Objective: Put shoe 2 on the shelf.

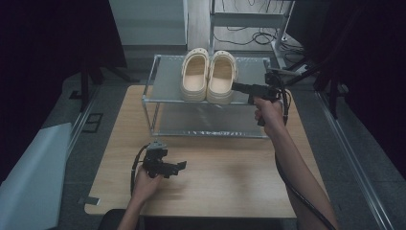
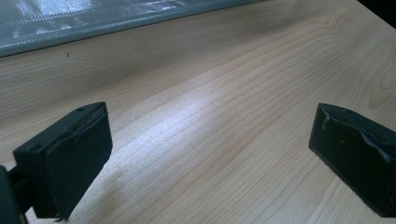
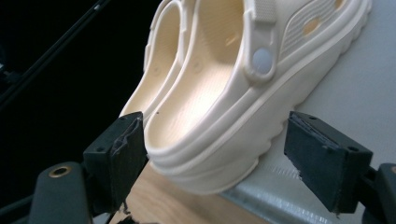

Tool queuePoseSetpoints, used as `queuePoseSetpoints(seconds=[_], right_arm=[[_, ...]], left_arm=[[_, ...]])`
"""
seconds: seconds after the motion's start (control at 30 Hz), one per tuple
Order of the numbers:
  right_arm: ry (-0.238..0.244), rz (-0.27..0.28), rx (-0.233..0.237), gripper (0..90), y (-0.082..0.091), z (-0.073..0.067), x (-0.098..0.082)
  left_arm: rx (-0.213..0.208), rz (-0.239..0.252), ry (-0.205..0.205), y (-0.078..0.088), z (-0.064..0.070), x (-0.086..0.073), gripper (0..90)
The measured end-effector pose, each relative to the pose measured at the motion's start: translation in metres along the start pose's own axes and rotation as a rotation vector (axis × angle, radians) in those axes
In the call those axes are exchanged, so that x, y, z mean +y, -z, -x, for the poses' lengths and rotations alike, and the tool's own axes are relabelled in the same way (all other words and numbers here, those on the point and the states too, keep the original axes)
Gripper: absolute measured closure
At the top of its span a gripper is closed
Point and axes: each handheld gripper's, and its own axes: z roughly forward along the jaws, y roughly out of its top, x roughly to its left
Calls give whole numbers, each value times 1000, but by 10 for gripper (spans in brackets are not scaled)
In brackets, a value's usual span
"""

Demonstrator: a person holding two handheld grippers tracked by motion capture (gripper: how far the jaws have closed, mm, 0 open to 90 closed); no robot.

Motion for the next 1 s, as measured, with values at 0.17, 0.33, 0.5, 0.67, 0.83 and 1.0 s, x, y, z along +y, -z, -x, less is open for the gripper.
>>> queuePoseSetpoints(seconds=[0.17, 0.33, 0.5, 0.67, 0.83, 1.0], right_arm=[[8, -15, 30, 176, 7, 1, -6], [16, -40, 53, 156, 14, 0, -12], [23, -62, 73, 138, 19, 1, -21], [32, -77, 91, 102, 25, 0, -29], [30, -101, 102, 40, 29, 2, -41], [43, -121, 111, 15, 33, 3, -51]], left_arm=[[2, -2, 2, 0, -1, -1, 0], [1, -5, 1, -1, 0, -2, 0], [1, -7, 3, -1, 0, -3, 0], [-1, -4, 8, 0, 0, -3, 0], [0, -3, 7, 0, -1, -3, 0], [-2, -4, 10, 0, 0, -3, 0]])
